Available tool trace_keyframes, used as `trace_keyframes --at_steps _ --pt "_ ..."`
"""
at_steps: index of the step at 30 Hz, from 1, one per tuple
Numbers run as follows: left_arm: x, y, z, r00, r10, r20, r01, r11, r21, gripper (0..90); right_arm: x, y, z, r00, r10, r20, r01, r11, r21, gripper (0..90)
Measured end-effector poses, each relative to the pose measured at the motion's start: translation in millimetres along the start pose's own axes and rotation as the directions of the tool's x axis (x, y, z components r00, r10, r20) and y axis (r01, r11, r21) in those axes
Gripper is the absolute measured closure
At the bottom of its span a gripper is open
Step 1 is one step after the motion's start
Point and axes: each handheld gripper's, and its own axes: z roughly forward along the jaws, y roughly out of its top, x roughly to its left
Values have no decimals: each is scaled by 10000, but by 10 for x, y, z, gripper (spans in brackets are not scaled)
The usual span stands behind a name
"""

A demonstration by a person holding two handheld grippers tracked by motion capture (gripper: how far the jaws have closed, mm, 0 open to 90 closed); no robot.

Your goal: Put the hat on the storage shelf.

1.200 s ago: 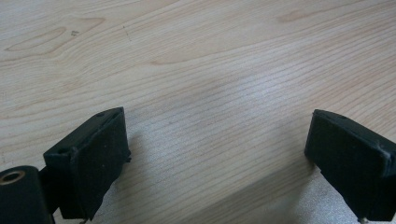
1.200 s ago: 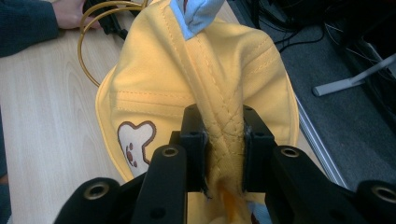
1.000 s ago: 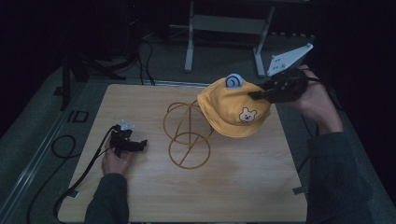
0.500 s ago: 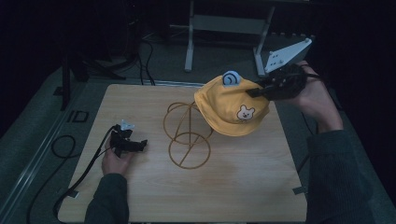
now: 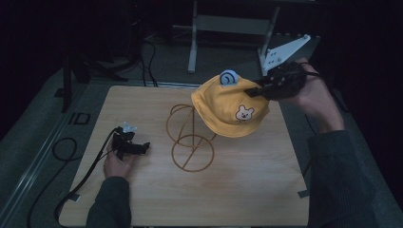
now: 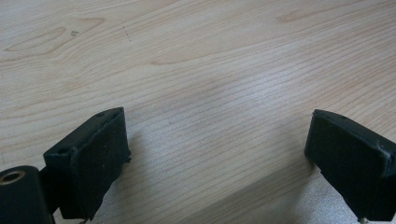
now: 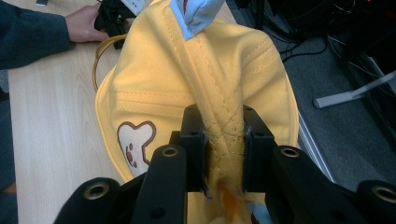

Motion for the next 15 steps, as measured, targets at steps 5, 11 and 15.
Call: trace_keyframes --at_steps 5,11,15 --pt "0 0 0 10000 -1 0 1 10000 -1 60 22 64 34 10000 -90 -39 90 10000 25 752" --pt "0 0 0 10000 -4 -2 4 10000 0 60 37 136 77 9997 -216 -77 217 9997 132 752" --pt "0 0 0 10000 2 0 -2 10000 2 60 55 190 110 9995 -272 -144 274 9995 139 752"
